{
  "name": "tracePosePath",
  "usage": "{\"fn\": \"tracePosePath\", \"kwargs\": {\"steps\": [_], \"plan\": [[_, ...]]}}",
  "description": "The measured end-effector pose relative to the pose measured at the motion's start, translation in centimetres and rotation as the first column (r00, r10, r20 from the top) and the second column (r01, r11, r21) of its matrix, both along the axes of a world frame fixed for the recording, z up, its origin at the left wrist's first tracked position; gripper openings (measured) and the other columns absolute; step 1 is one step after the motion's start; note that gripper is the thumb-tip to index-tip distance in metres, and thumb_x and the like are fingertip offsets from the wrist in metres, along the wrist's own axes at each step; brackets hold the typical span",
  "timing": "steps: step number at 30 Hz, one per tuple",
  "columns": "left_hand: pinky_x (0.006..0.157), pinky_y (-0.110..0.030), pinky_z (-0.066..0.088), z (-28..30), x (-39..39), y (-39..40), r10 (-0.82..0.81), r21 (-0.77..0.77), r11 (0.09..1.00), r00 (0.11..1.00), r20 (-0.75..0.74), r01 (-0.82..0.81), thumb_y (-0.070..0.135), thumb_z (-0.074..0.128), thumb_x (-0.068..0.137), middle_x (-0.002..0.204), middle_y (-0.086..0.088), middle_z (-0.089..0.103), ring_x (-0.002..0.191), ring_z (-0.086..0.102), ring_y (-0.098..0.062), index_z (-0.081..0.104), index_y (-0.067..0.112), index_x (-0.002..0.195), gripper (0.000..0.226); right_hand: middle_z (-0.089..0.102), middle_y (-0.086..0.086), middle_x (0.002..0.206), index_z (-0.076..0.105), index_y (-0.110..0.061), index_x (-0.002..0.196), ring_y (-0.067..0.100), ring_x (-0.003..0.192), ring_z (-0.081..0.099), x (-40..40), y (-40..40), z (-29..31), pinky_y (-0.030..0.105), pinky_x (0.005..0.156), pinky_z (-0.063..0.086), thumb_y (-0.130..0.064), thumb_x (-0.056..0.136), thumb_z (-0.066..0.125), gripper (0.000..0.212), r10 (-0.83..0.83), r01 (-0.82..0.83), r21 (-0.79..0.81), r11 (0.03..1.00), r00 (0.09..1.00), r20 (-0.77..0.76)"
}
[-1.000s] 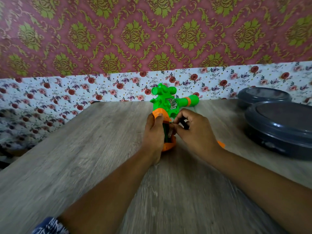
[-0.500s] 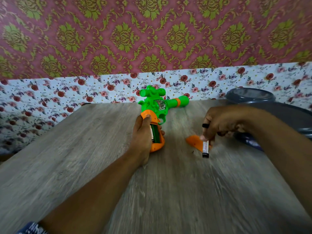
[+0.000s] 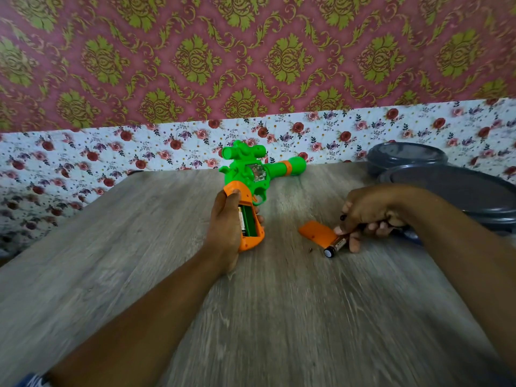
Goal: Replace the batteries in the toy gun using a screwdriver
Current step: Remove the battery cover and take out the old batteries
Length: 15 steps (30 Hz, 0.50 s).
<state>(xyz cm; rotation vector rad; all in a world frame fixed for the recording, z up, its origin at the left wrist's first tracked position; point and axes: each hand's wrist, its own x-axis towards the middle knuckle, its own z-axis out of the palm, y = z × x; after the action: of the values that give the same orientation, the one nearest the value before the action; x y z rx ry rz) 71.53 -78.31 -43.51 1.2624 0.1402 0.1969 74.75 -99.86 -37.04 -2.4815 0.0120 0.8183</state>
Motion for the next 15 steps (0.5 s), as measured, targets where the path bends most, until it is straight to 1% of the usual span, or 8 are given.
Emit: {"fn": "tracePosePath", "kwargs": {"steps": [3, 5, 7, 9, 11, 12, 13, 15], "plan": [[0.048, -0.023, 0.055, 0.0, 0.2, 0.1, 0.011, 0.01, 1.0, 1.0, 0.001, -0.011, 0.036, 0.037, 0.1, 0.083, -0.009, 0.062, 0.051, 0.065, -0.009, 0.041, 0.014, 0.138, 0.044, 0.064, 0.006, 0.052, 0.056, -0.005, 0.076, 0.005, 0.033, 0.029, 0.0, 0.2, 0.3, 0.012, 0.03, 0.024, -0.022, 0.091, 0.058, 0.023, -0.008, 0.008, -0.004, 1.0, 0.997, 0.071], [0.048, -0.023, 0.055, -0.2, 0.3, 0.2, 0.019, 0.011, 1.0, 1.0, -0.002, -0.019, 0.037, 0.037, 0.1, 0.083, -0.009, 0.063, 0.053, 0.065, -0.009, 0.041, 0.013, 0.139, 0.046, 0.061, 0.005, 0.054, 0.059, -0.004, 0.077, 0.006, 0.037, 0.035, -0.1, 0.6, 0.7, 0.014, 0.032, 0.028, -0.017, 0.091, 0.056, 0.02, -0.02, 0.01, 0.048, 0.999, 0.98, 0.2], [0.048, -0.022, 0.054, -0.3, 0.5, 0.2, 0.023, -0.001, 1.0, 1.0, -0.017, -0.023, 0.04, 0.035, 0.1, 0.084, -0.009, 0.063, 0.056, 0.065, -0.011, 0.042, 0.012, 0.138, 0.048, 0.063, 0.007, 0.063, 0.064, -0.002, 0.085, 0.009, 0.046, 0.046, -0.4, 1.5, 1.1, 0.019, 0.041, 0.039, -0.013, 0.091, 0.055, 0.016, -0.028, -0.037, 0.17, 0.985, 0.932, 0.363], [0.049, -0.023, 0.054, -0.4, 0.6, 0.3, 0.007, -0.021, 1.0, 0.999, -0.033, -0.008, 0.044, 0.033, 0.099, 0.085, -0.009, 0.063, 0.061, 0.064, -0.014, 0.045, 0.01, 0.136, 0.051, 0.066, 0.008, 0.073, 0.07, -0.006, 0.086, 0.015, 0.059, 0.055, -0.9, 2.9, 1.1, 0.025, 0.058, 0.045, -0.021, 0.09, 0.057, 0.02, 0.013, -0.168, 0.23, 0.959, 0.832, 0.554], [0.052, -0.025, 0.055, -0.4, 0.6, 0.3, -0.009, -0.03, 1.0, 0.999, -0.039, 0.008, 0.047, 0.03, 0.099, 0.087, -0.009, 0.063, 0.066, 0.063, -0.016, 0.046, 0.01, 0.135, 0.054, 0.069, 0.01, 0.075, 0.072, -0.01, 0.085, 0.016, 0.061, 0.059, -1.6, 4.9, 0.4, 0.029, 0.066, 0.046, -0.027, 0.089, 0.059, 0.022, 0.0, -0.284, 0.268, 0.921, 0.687, 0.727], [0.056, -0.027, 0.054, -0.4, 0.5, 0.2, -0.014, -0.029, 1.0, 0.999, -0.039, 0.012, 0.048, 0.029, 0.099, 0.087, -0.008, 0.062, 0.069, 0.062, -0.017, 0.046, 0.011, 0.134, 0.054, 0.067, 0.013, 0.072, 0.072, -0.008, 0.085, 0.014, 0.056, 0.057, -2.0, 5.9, 0.0, 0.03, 0.064, 0.046, -0.025, 0.089, 0.059, 0.022, -0.064, -0.318, 0.344, 0.883, 0.645, 0.761], [0.06, -0.029, 0.053, -0.3, 0.5, 0.2, -0.014, -0.028, 1.0, 0.999, -0.038, 0.013, 0.049, 0.028, 0.099, 0.088, -0.008, 0.062, 0.07, 0.062, -0.018, 0.048, 0.012, 0.132, 0.053, 0.064, 0.014, 0.068, 0.07, -0.004, 0.086, 0.013, 0.051, 0.054, -2.4, 6.7, -0.5, 0.03, 0.061, 0.047, -0.021, 0.089, 0.059, 0.021, -0.141, -0.341, 0.445, 0.828, 0.641, 0.755], [0.064, -0.03, 0.051, -0.3, 0.5, 0.1, -0.02, -0.033, 0.999, 0.999, -0.033, 0.019, 0.049, 0.028, 0.099, 0.085, -0.008, 0.06, 0.07, 0.059, -0.019, 0.055, 0.013, 0.117, 0.049, 0.06, 0.01, 0.063, 0.064, 0.0, 0.086, 0.016, 0.053, 0.056, -2.9, 8.1, -1.3, 0.033, 0.06, 0.051, -0.012, 0.092, 0.054, 0.017, -0.236, -0.363, 0.603, 0.71, 0.684, 0.69]]}}
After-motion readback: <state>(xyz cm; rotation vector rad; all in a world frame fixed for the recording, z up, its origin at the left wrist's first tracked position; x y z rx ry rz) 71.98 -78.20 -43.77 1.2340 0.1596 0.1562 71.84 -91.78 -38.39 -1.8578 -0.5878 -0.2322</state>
